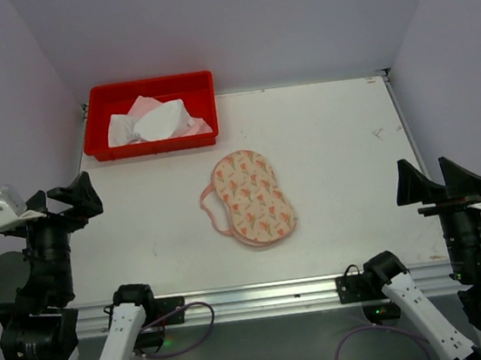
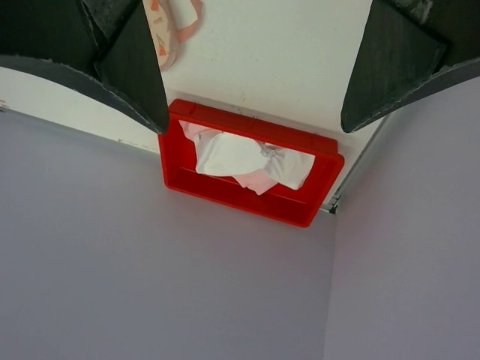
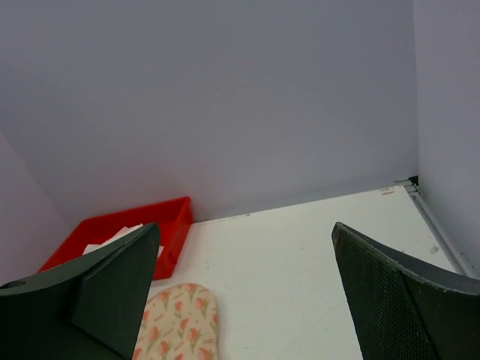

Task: Unzip the laundry bag and remove the bra

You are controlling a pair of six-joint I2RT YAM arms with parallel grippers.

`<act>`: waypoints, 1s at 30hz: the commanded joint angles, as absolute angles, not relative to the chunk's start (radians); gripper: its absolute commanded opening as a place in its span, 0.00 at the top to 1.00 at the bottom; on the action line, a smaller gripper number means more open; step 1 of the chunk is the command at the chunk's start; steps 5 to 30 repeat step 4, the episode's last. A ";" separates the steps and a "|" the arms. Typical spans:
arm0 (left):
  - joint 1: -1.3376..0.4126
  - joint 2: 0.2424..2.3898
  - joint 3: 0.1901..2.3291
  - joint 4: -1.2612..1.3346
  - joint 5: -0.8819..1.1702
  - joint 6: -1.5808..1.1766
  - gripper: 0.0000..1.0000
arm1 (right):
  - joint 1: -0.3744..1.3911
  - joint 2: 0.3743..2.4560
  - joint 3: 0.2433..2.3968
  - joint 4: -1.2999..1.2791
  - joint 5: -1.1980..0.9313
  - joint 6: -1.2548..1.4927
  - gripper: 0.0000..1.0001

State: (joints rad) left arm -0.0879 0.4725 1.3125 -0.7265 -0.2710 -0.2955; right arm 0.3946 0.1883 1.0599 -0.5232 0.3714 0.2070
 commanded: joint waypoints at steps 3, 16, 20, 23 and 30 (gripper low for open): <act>-0.098 0.477 1.302 -0.709 -0.282 -0.295 0.00 | 0.397 0.190 1.060 -0.514 0.341 0.189 0.02; -0.098 0.477 1.302 -0.707 -0.282 -0.295 0.00 | 0.397 0.192 1.058 -0.512 0.341 0.189 0.01; -0.098 0.477 1.302 -0.707 -0.282 -0.295 0.00 | 0.397 0.192 1.058 -0.512 0.341 0.189 0.01; -0.098 0.477 1.302 -0.707 -0.282 -0.295 0.00 | 0.397 0.192 1.058 -0.512 0.341 0.189 0.01; -0.098 0.477 1.302 -0.707 -0.282 -0.295 0.00 | 0.397 0.192 1.058 -0.512 0.341 0.189 0.01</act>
